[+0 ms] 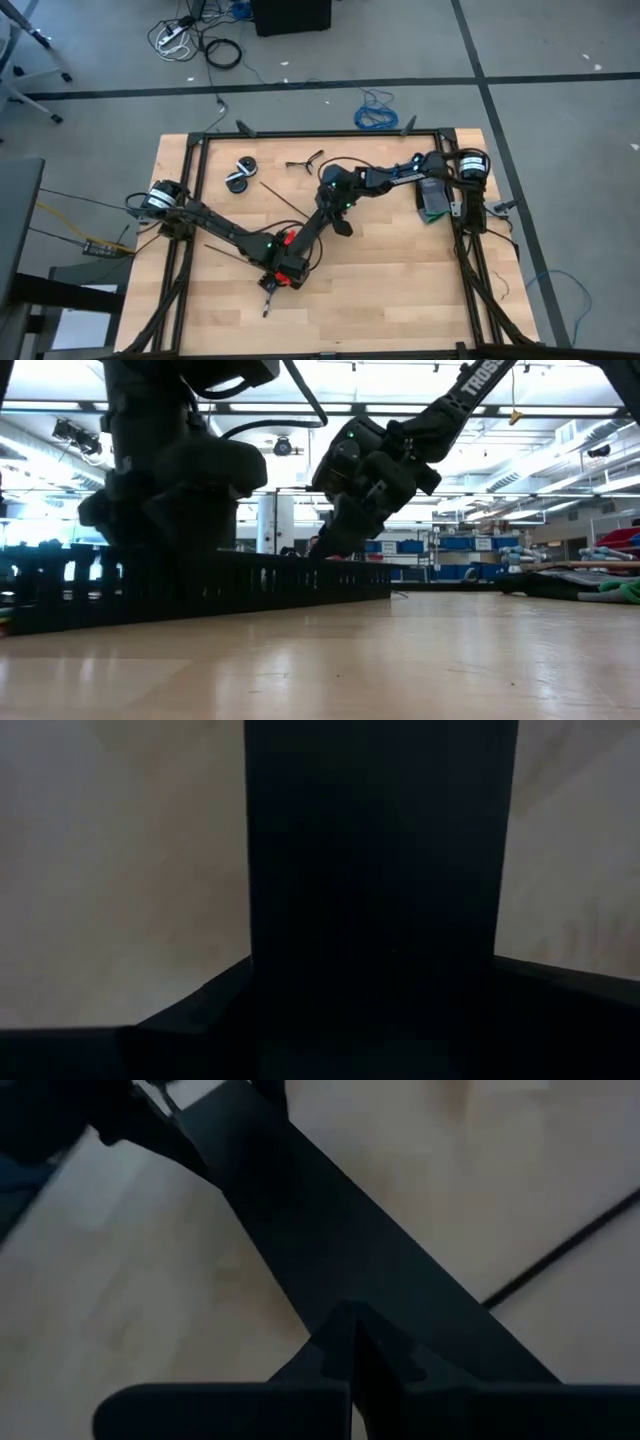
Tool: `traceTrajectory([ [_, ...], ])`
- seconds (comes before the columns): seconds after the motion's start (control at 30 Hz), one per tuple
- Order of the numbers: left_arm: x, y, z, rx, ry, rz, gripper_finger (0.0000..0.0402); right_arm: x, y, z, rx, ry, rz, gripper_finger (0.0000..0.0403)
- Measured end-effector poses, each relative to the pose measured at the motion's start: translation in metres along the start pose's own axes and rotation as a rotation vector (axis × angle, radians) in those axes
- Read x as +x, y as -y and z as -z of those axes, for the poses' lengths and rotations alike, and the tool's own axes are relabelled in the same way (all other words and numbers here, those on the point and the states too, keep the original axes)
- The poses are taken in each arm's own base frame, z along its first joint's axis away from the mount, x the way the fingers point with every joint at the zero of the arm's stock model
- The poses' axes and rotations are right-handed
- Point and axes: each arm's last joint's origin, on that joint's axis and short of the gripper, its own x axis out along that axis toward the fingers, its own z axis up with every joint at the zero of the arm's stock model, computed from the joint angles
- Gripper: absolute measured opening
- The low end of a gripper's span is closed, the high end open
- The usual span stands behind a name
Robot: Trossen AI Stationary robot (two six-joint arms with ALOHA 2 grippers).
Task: Ziptie cables
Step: Insert the black cover of the black cable duct
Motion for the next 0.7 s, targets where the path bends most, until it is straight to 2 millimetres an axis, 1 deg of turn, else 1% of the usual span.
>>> traceTrajectory([
  [0.07,0.0,0.0,0.001,0.003,-0.015,0.003,0.0239,0.007,-0.007,-0.001,0.002,0.006,-0.022,0.0],
  [0.17,0.0,0.0,0.001,0.009,-0.018,0.004,0.0239,0.013,-0.014,-0.004,-0.006,0.018,-0.021,0.0],
  [0.53,0.0,0.0,-0.001,0.009,0.004,0.005,0.0239,0.013,-0.013,-0.006,0.015,0.055,-0.054,0.0],
  [0.7,0.0,0.0,-0.001,0.009,0.011,0.002,0.0247,0.013,-0.013,-0.005,0.017,0.055,-0.057,0.0],
])
